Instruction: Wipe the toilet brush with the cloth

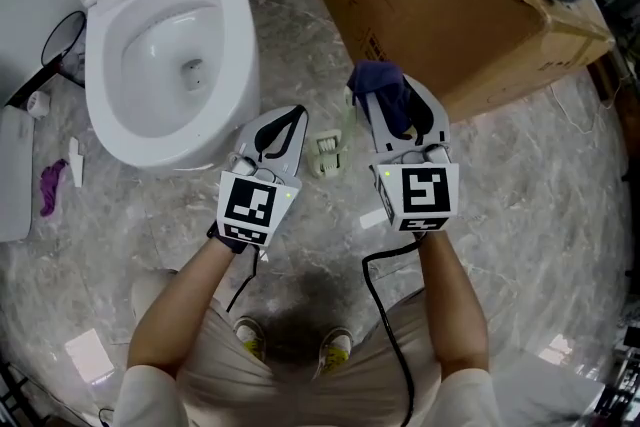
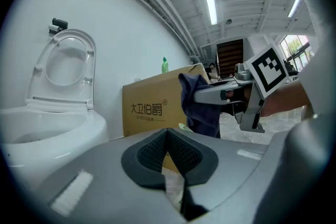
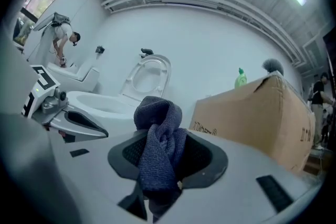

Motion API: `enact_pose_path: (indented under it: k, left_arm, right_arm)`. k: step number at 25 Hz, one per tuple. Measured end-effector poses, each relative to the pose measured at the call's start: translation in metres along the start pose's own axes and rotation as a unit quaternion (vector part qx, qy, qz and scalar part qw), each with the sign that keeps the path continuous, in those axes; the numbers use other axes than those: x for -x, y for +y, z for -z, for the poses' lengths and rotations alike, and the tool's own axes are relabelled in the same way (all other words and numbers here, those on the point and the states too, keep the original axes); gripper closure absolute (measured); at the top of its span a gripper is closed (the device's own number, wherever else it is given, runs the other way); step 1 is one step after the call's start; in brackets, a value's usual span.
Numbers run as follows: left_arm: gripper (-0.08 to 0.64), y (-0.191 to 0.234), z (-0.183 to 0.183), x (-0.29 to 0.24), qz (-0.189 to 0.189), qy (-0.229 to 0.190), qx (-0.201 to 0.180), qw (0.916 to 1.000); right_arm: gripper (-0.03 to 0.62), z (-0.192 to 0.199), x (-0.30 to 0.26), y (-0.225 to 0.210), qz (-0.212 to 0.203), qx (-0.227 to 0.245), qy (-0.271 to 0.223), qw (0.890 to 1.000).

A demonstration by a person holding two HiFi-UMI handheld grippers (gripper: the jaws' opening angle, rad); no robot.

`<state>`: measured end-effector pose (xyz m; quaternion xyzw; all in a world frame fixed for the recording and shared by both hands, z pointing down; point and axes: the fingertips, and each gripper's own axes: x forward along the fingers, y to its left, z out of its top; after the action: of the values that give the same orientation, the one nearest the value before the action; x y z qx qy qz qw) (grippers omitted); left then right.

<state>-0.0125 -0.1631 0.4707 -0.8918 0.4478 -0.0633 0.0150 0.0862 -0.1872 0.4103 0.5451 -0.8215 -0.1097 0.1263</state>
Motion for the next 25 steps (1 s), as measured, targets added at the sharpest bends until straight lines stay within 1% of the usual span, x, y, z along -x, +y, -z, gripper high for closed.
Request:
enact_pose_path:
  k: [2, 4, 7, 9, 11, 13, 15, 19, 21, 25]
  left_arm:
    - [0.558, 0.002, 0.001, 0.001, -0.001, 0.000, -0.001, 1.0000]
    - [0.558, 0.005, 0.004, 0.003, -0.002, 0.002, -0.001, 1.0000]
    - [0.558, 0.006, 0.010, 0.003, 0.001, 0.010, 0.006, 0.9999]
    - [0.558, 0.003, 0.010, 0.004, 0.011, 0.010, 0.004, 0.9999]
    - [0.558, 0.000, 0.010, 0.007, 0.022, 0.010, -0.005, 0.9997]
    - [0.558, -0.003, 0.013, 0.009, 0.029, 0.013, -0.011, 0.9994]
    - [0.558, -0.003, 0.017, 0.010, 0.033, 0.018, -0.011, 0.9993]
    - [0.558, -0.002, 0.019, 0.009, 0.035, 0.020, -0.005, 0.9992]
    - [0.558, -0.003, 0.018, 0.008, 0.036, 0.020, -0.004, 0.9991]
    - [0.558, -0.005, 0.020, 0.008, 0.040, 0.022, -0.007, 0.9989]
  right_arm:
    - [0.434, -0.004, -0.001, 0.007, -0.004, 0.014, -0.007, 1.000]
    - [0.434, 0.002, -0.004, 0.016, -0.015, 0.020, 0.002, 1.000]
    - [0.434, 0.022, -0.011, 0.029, -0.039, 0.026, 0.037, 0.998]
    - [0.434, 0.036, -0.013, 0.036, -0.054, 0.025, 0.060, 0.996]
    - [0.434, 0.049, -0.012, 0.041, -0.066, 0.016, 0.078, 0.995]
    - [0.434, 0.061, -0.010, 0.044, -0.074, -0.004, 0.091, 0.993]
    - [0.434, 0.070, -0.008, 0.046, -0.079, -0.026, 0.100, 0.991]
    - [0.434, 0.087, -0.005, 0.053, -0.090, -0.051, 0.122, 0.987]
    - [0.434, 0.096, -0.003, 0.058, -0.097, -0.056, 0.134, 0.985]
    - [0.434, 0.112, 0.000, 0.066, -0.109, -0.052, 0.156, 0.980]
